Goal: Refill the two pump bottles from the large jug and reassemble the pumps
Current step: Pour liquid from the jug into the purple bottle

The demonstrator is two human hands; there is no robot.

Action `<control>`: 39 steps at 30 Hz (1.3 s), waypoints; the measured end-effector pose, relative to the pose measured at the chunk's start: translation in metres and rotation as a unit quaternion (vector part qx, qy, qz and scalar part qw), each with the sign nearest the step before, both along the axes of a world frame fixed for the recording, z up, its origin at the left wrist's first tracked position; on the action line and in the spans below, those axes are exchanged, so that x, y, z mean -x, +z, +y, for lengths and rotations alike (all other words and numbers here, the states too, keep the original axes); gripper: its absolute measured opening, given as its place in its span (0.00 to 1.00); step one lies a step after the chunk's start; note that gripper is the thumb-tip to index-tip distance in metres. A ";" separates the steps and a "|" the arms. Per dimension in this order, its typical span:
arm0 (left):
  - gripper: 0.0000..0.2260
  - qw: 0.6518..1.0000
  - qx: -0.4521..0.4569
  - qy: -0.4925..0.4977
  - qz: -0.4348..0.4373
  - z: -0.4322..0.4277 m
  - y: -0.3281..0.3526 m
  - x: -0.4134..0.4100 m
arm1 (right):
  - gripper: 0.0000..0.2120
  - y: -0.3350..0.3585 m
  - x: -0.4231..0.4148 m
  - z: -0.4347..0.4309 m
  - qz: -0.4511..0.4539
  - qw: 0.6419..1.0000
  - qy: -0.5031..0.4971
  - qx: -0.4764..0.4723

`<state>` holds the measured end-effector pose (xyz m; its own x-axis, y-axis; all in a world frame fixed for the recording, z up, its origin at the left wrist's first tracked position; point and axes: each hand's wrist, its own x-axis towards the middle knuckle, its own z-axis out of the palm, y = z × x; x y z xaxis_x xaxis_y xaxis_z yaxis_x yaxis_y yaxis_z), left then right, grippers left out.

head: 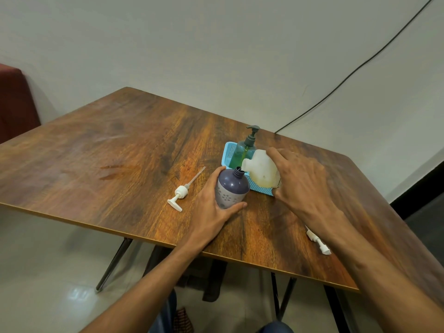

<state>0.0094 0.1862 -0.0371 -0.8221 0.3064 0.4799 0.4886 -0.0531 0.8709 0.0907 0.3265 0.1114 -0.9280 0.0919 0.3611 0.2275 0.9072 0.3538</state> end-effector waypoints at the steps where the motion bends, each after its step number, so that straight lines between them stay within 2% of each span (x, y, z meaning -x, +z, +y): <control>1: 0.41 1.000 0.000 0.000 0.001 0.000 0.000 0.000 | 0.38 0.000 0.000 0.000 0.001 1.000 0.000 -0.001; 39: 0.42 1.000 -0.001 -0.003 -0.003 0.000 0.002 -0.002 | 0.37 0.001 0.000 -0.004 -0.008 1.000 -0.008 -0.002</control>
<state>0.0111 0.1858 -0.0351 -0.8232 0.3099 0.4758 0.4836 -0.0566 0.8735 0.0902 0.3223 0.1126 -0.9321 0.1048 0.3467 0.2359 0.9021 0.3613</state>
